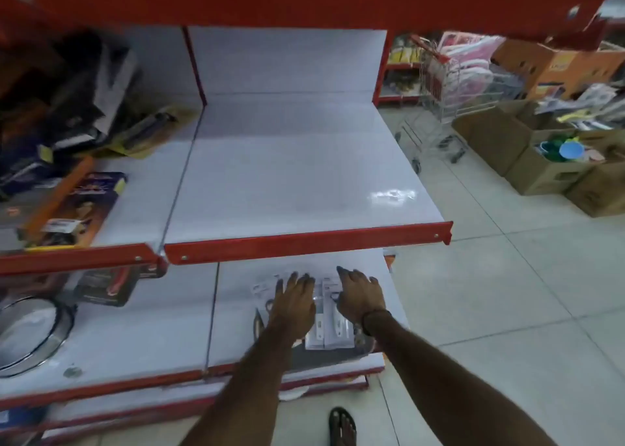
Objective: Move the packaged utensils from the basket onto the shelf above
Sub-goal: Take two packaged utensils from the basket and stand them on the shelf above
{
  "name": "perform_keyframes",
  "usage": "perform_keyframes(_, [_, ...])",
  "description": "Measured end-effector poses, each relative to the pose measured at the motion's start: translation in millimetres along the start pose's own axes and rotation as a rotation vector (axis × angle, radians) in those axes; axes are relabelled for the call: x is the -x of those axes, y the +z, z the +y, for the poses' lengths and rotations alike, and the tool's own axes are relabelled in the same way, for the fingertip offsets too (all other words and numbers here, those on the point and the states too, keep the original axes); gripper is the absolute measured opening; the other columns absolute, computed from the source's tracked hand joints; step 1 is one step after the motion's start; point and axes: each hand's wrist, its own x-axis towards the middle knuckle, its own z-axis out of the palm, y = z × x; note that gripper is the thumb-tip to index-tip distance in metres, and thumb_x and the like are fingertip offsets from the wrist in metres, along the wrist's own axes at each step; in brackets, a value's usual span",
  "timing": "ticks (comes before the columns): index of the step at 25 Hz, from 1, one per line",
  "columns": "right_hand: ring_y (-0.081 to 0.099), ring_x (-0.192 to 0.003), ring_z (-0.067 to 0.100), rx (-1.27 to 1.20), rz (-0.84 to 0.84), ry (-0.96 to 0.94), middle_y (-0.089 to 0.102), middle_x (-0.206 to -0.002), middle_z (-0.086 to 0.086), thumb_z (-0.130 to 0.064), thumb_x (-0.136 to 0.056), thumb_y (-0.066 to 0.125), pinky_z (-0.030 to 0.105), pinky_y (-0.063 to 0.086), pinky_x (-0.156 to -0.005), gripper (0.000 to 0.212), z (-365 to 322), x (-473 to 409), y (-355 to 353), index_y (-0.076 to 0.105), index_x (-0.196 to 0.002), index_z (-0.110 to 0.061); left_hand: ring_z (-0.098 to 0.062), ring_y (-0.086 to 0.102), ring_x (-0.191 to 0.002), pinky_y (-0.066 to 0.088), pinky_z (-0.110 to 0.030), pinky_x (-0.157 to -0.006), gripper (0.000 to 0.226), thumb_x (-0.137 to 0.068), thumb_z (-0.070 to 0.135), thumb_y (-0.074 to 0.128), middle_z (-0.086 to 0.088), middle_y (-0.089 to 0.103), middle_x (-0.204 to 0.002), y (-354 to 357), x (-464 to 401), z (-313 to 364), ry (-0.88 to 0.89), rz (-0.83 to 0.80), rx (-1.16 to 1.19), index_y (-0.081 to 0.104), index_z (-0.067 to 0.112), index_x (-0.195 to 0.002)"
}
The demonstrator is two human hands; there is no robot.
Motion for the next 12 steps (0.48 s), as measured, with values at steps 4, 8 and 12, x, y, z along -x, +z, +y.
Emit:
perform_keyframes(4, [0.032,-0.145,0.029,0.015,-0.14,-0.021,0.038,-0.156,0.007,-0.035,-0.095,0.055,0.055,0.023,-0.118,0.066,6.5,-31.9,14.2,0.026,-0.152,-0.018,-0.042,0.059,-0.122,0.041,-0.07,-0.098,0.074,-0.055,0.018,0.088,-0.014,0.07,-0.125,22.6,-38.7,-2.1,0.042,-0.05,-0.025,0.066,0.004,-0.124])
perform_keyframes(8, [0.05,-0.125,0.03,0.079,-0.035,-0.074,0.056,-0.134,0.009,-0.018,-0.091,0.059,0.047,0.041,-0.102,0.041,11.5,-46.3,13.4,0.053,-0.131,-0.013,-0.039,0.058,-0.125,0.038,-0.068,-0.107,0.056,-0.072,0.016,0.076,-0.013,0.069,-0.126,32.6,-65.6,-15.7,0.143,0.074,-0.008,0.064,0.003,-0.126])
perform_keyframes(12, [0.053,-0.118,0.029,0.044,0.051,-0.063,0.064,-0.122,0.008,-0.013,-0.092,0.051,0.044,0.043,-0.094,0.027,15.5,-47.5,-3.0,0.065,-0.114,-0.013,-0.025,0.071,-0.083,0.059,-0.034,-0.076,0.027,-0.069,0.005,0.083,-0.008,0.075,-0.09,-4.1,-72.7,-8.5,0.011,0.09,0.174,0.073,0.009,-0.094])
